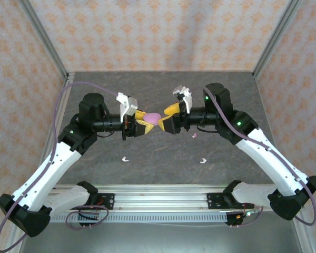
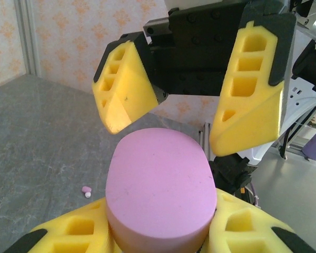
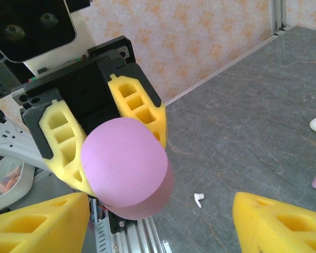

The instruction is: Insert the wireless bluetooth earbuds into the charging case

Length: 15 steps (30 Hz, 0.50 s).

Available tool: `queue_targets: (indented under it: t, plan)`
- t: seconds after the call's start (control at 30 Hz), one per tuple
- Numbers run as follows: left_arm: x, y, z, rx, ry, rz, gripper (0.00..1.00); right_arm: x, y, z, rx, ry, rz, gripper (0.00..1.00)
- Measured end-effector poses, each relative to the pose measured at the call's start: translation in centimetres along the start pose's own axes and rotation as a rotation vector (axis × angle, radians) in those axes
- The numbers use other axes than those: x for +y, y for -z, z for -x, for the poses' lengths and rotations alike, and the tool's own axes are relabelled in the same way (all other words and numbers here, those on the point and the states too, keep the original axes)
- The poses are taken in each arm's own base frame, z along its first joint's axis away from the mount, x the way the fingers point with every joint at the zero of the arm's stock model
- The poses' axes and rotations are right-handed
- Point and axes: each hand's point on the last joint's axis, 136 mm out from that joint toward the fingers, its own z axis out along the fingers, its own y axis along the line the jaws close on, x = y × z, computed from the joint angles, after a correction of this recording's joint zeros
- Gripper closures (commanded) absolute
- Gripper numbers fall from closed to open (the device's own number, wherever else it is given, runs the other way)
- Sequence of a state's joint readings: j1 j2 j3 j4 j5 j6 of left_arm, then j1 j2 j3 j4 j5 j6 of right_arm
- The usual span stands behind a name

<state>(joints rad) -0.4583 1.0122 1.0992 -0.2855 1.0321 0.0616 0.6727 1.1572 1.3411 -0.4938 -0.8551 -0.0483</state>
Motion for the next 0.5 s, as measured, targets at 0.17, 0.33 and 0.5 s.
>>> queue_targets:
  t: [0.17,0.33,0.5]
  plan:
    - [-0.15,0.04,0.14,0.001,0.000,-0.002,0.84,0.42,-0.18,0.01,0.001,0.012,0.016,0.24]
    - [-0.49,-0.03,0.26,0.002,-0.003,-0.011,0.84,0.29,-0.37,0.27,-0.008,0.010,0.013,0.27]
    - [-0.17,-0.04,0.23,0.003,-0.001,0.007,0.84,-0.21,-0.45,0.45,-0.017,0.002,-0.017,0.31]
